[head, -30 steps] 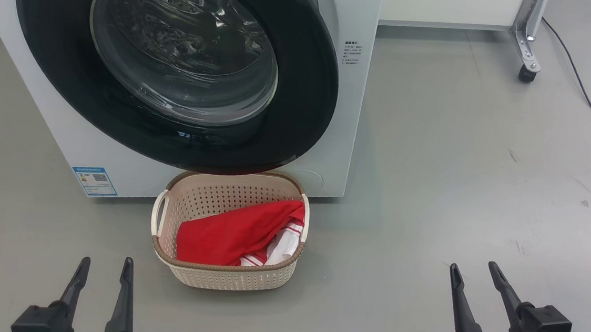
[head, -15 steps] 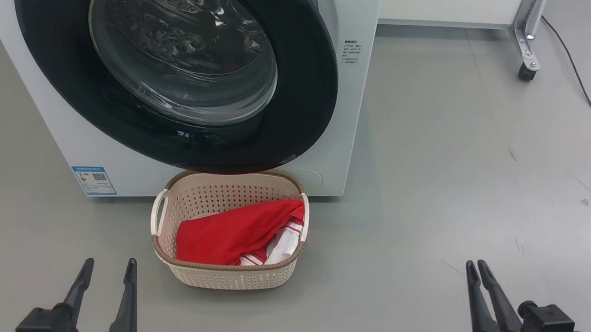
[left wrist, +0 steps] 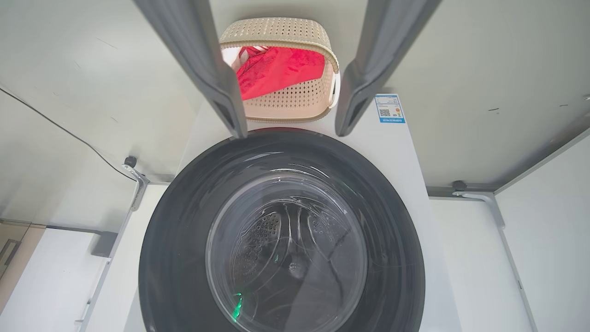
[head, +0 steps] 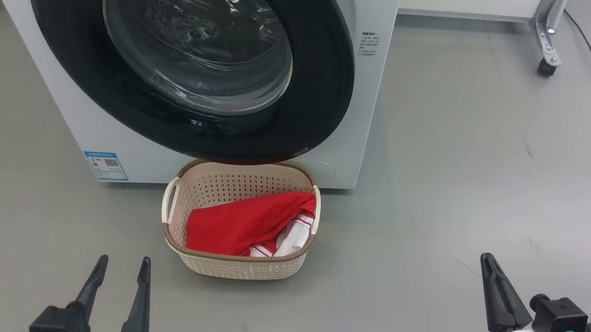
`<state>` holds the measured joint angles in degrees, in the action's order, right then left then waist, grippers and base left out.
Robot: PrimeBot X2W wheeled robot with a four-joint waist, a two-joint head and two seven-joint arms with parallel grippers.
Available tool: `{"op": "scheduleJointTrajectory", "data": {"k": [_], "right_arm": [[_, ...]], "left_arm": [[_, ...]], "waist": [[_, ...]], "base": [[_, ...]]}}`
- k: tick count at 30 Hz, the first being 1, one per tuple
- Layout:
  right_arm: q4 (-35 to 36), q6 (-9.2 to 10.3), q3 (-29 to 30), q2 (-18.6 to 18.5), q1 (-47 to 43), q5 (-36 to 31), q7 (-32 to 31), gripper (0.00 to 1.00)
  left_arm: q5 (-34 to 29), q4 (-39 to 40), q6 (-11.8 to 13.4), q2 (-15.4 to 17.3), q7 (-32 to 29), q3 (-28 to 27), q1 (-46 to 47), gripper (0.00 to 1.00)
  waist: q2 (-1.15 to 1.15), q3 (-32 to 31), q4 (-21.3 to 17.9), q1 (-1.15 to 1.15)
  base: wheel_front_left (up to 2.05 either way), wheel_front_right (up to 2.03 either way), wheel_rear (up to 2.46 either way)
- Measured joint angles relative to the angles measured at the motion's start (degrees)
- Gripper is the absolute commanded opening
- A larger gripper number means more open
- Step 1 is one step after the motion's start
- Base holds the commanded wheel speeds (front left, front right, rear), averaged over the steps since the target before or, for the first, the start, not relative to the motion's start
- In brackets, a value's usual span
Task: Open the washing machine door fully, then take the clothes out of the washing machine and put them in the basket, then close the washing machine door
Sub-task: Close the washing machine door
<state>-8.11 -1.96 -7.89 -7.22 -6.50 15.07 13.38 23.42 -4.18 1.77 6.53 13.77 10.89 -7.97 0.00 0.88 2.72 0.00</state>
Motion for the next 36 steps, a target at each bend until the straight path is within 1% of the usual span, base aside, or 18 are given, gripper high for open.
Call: {"op": "scheduleJointTrajectory", "data": {"k": [5, 8, 16, 24, 32, 36], "right_arm": [[0.34, -0.58, 0.09, -1.15, 1.81, 0.00, -0.85, 0.00], [0.41, -1.52, 0.11, -2.37, 4.43, 0.00, -1.61, 0.00], [0.51, -3.09, -0.10, -4.71, 13.57, 0.14, -4.24, 0.00], [0.35, -4.47, -3.11, -5.54, 24.25, 0.20, -6.60, 0.00], [-1.93, -5.00, -5.54, -6.65, 34.84, 0.60, -8.77, 0.00], [-3.70, -5.01, -6.13, -7.48, 39.53, 0.81, -9.67, 0.00]], "left_arm": [[-0.73, 0.98, -0.07, -0.04, 0.27, 0.59, 0.77, 1.00], [-0.81, 1.34, -0.15, -0.15, 0.48, 0.90, 1.65, 1.00], [-1.85, 2.05, -1.15, -0.64, 0.49, 2.72, 4.94, 1.00], [-2.16, 2.30, -2.09, -1.81, 0.49, 4.44, 8.74, 1.00], [-3.38, 1.83, -2.69, -2.47, 0.51, 6.19, 12.48, 1.00], [-3.61, 1.55, -3.43, -2.82, 0.52, 6.70, 14.12, 1.00]], "waist": [[0.00, 1.33, 1.25, 0.00], [0.00, 2.42, 2.04, 0.00], [0.00, 5.73, 4.70, 0.00], [0.00, 9.62, 7.77, 0.00], [0.00, 13.26, 11.25, 0.00], [0.00, 14.91, 12.94, 0.00]], "base": [[0.00, 0.00, 0.00], [0.00, 0.00, 0.00], [0.00, 0.00, 0.00], [0.00, 0.00, 0.00], [0.00, 0.00, 0.00], [0.00, 0.00, 0.00]]}}
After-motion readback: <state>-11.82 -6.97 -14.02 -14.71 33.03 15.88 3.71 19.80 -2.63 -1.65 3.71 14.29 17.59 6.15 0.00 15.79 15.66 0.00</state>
